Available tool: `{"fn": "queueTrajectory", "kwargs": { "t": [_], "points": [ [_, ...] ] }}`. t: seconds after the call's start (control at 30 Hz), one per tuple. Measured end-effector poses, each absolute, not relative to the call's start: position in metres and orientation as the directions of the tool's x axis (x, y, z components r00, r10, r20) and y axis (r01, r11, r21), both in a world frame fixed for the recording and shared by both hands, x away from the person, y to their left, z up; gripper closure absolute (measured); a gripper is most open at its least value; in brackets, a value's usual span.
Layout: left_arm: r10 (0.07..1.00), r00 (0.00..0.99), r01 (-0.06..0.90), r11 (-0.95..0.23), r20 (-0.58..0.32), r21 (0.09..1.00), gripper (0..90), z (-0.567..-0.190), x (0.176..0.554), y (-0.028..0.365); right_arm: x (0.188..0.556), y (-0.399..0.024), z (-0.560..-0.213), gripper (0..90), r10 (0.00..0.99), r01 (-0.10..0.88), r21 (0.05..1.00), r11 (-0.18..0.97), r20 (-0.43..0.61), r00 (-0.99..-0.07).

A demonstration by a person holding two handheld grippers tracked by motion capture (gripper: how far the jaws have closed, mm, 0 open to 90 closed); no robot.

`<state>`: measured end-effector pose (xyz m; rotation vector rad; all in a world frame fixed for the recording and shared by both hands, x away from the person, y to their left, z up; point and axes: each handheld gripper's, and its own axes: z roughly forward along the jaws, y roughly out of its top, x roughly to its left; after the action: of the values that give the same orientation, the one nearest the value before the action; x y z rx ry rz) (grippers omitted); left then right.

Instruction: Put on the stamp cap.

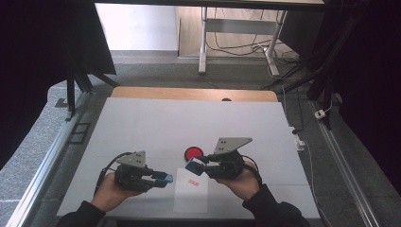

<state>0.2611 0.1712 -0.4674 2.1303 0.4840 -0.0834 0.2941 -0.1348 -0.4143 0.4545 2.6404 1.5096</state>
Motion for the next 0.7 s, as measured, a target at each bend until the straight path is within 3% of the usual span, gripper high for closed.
{"fn": "queueTrajectory", "kwargs": {
  "t": [0.7],
  "points": [
    [0.143, 0.965, 0.261, -0.523, -0.218, 0.811, 67.9, -0.467, 0.292, 0.133, 0.293, -0.136, -0.410, 71.3, 0.229, 0.186, 0.869, 0.459, 0.086, -0.970]
  ]
}}
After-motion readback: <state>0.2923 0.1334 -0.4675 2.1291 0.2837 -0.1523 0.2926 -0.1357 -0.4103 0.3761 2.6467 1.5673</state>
